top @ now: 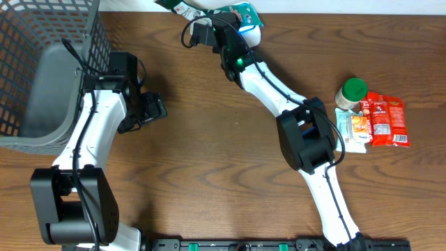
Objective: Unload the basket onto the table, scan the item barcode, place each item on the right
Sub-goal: 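Hold the glove pack in front of the scanner with the right gripper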
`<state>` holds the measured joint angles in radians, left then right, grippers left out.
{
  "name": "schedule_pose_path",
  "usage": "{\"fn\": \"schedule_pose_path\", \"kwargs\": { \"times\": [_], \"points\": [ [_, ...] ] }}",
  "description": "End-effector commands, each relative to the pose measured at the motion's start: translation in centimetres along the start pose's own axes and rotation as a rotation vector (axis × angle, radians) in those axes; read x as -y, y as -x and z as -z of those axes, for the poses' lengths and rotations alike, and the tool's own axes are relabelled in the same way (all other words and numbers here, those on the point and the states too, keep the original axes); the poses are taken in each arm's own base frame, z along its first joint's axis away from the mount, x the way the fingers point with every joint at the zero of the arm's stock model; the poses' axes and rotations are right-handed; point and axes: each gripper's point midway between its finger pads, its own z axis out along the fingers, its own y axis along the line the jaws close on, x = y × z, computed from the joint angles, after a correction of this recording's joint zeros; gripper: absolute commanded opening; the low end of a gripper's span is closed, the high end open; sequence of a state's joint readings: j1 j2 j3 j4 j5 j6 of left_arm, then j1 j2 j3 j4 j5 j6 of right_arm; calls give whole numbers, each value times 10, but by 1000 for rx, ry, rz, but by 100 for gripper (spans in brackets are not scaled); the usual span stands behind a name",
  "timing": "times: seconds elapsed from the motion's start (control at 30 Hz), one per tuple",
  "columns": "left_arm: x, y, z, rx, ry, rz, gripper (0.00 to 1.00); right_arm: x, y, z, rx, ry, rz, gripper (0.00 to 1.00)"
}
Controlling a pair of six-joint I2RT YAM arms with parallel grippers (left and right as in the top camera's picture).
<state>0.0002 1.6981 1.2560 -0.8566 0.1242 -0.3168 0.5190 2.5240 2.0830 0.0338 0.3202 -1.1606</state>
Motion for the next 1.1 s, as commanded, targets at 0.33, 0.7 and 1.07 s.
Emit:
{"fn": "schedule_pose_path", "kwargs": {
  "times": [0.33, 0.7, 1.07],
  "points": [
    [-5, 0, -3, -6, 17, 11, 87, -8, -17, -2, -21, 76, -43, 1],
    [-5, 0, -3, -6, 17, 11, 87, 52, 5, 19, 62, -38, -231, 1],
    [-5, 0, -3, -6, 17, 11, 87, 104, 72, 165, 190, 171, -158, 1]
  ]
}}
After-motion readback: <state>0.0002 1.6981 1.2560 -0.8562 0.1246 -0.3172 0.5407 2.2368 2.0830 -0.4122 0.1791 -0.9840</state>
